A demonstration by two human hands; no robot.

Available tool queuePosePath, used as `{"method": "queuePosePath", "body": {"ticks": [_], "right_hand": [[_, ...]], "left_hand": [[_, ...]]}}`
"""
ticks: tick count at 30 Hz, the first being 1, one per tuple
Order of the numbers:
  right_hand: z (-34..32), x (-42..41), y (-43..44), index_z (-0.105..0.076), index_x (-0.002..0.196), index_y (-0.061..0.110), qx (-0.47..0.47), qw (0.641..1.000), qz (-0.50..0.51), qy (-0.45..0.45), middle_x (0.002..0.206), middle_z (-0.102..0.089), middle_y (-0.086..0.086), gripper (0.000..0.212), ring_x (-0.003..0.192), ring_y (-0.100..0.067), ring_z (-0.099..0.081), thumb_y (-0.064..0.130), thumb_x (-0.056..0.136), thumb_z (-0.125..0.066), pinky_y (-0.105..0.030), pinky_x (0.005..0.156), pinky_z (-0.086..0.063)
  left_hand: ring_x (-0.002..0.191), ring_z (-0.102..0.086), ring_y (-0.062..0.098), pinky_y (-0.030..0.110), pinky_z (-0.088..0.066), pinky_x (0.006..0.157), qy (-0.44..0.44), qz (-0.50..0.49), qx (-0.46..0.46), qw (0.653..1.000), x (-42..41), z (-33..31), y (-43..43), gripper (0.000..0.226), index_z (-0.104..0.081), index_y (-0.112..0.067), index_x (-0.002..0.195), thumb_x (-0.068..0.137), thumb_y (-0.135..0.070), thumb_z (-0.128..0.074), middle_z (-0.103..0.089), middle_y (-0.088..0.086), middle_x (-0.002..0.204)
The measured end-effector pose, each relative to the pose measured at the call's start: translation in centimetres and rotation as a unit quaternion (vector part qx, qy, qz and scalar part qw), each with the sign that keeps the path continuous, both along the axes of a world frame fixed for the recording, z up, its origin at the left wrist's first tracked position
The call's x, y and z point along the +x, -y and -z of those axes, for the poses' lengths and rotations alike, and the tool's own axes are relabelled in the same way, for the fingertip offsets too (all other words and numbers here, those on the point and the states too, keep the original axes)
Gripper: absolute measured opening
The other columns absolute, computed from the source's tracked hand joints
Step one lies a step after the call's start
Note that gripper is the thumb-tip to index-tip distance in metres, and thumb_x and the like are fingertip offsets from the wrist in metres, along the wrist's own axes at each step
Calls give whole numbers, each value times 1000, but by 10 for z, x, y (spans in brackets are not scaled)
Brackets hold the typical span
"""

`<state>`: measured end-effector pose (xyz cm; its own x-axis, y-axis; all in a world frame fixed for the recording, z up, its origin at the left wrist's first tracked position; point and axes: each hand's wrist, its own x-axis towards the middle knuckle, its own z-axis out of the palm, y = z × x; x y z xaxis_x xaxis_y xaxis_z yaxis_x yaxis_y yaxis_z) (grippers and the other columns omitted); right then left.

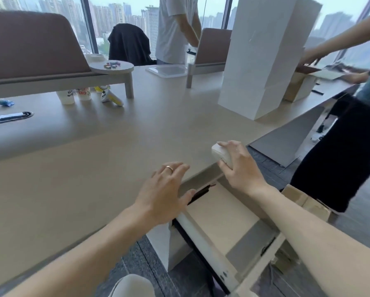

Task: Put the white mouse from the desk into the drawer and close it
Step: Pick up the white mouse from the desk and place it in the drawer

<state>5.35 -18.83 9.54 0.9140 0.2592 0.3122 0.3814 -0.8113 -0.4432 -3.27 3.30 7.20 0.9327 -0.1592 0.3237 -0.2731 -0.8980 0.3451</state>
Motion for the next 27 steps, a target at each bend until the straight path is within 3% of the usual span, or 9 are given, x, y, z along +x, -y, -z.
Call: {"method": "queuePosePath", "body": {"ticks": [6,9,12,14,17,21,27], "right_hand": [[39,-10,53,-39,149,19,20,997,49,-58,147,-43,-7,65,130,-24,-49,33,91,-65,-26,104,-34],[61,-12,67,-34,152,19,4,994,59,-96,147,-46,-8,70,133,-25,-45,33,91,-65,-31,108,-35],[83,-10,74,-30,154,21,-3,988,70,-141,144,-51,-8,74,133,-27,-44,37,90,-65,-38,107,-39],[97,-8,76,-30,154,23,6,983,75,-170,146,-51,-8,75,135,-28,-45,37,90,-66,-42,110,-39],[117,-3,77,-30,154,25,5,976,85,-202,150,-47,-6,79,138,-31,-45,31,86,-70,-50,114,-37],[141,5,77,-33,152,19,-11,965,90,-244,148,-46,-8,78,137,-33,-43,25,84,-71,-48,113,-38],[165,18,71,-37,150,15,-68,958,89,-265,137,-47,-10,75,129,-32,-48,3,81,-63,-41,101,-48]], "left_hand": [[149,-21,22,40,-9,123,5,46,71,996,7,31,65,73,-34,-22,150,88,-56,-51,-35,1,158],[149,-22,23,38,-15,123,28,75,111,991,15,49,76,73,-36,-16,149,87,-51,-54,-37,4,157],[152,-9,22,39,-18,121,-61,51,68,995,23,68,80,85,-18,-15,155,89,-52,-54,-19,5,164],[153,1,25,43,-8,124,-123,17,72,990,31,81,79,97,-2,-13,158,88,-57,-53,-3,8,167],[153,8,25,45,3,124,-149,-19,96,984,37,96,81,110,9,-12,157,82,-66,-52,7,9,167],[151,21,25,46,13,121,-133,-30,115,984,37,109,87,124,19,-9,154,76,-71,-53,21,10,165],[151,22,25,50,4,123,-89,-15,134,987,38,123,83,130,21,-6,153,72,-67,-60,22,12,164]]}}
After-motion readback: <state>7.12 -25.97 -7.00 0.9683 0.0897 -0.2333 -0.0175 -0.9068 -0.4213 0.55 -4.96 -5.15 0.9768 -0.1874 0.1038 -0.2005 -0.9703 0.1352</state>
